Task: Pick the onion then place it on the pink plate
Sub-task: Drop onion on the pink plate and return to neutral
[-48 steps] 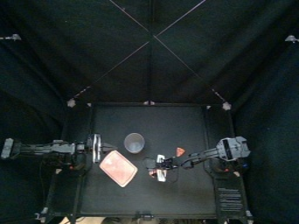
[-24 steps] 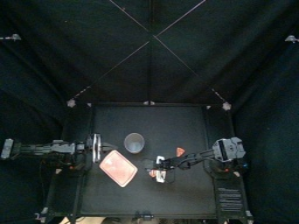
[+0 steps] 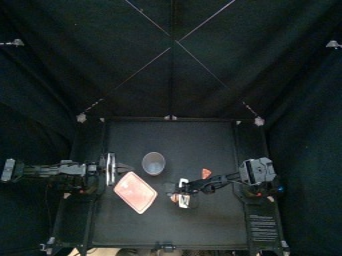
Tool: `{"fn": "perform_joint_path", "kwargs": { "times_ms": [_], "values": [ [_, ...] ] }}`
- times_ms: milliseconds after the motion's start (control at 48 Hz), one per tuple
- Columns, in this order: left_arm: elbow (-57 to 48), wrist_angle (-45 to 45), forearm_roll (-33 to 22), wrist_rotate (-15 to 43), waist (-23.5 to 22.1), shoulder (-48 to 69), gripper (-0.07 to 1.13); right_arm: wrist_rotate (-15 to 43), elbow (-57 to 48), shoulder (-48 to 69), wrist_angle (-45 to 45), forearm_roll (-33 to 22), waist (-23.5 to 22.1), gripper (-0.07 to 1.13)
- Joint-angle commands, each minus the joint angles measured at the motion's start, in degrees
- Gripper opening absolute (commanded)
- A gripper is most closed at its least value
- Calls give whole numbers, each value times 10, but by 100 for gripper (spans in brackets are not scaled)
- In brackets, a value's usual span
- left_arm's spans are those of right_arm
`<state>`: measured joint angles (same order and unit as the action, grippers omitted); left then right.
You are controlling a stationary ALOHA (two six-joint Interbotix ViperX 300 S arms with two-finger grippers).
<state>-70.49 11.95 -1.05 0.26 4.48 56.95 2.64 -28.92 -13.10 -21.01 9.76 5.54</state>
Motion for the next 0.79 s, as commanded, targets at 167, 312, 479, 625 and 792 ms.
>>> {"fn": "perform_joint_path", "kwargs": {
  "times_ms": [167,312,479,625,792],
  "values": [
    [4,5,-1,-1,1,-1,30,0,11,9,0,0,-4,99],
    [3,6,0,-1,1,-1,30,-1,13,9,0,0,-3,88],
    [3,6,0,0,1,-1,30,-1,21,13,0,-1,-1,82],
    [3,6,0,0,1,-1,30,-4,58,31,-2,-1,0,82],
    [3,5,0,0,1,-1,30,-10,120,31,4,-26,1,82]
  ]
}}
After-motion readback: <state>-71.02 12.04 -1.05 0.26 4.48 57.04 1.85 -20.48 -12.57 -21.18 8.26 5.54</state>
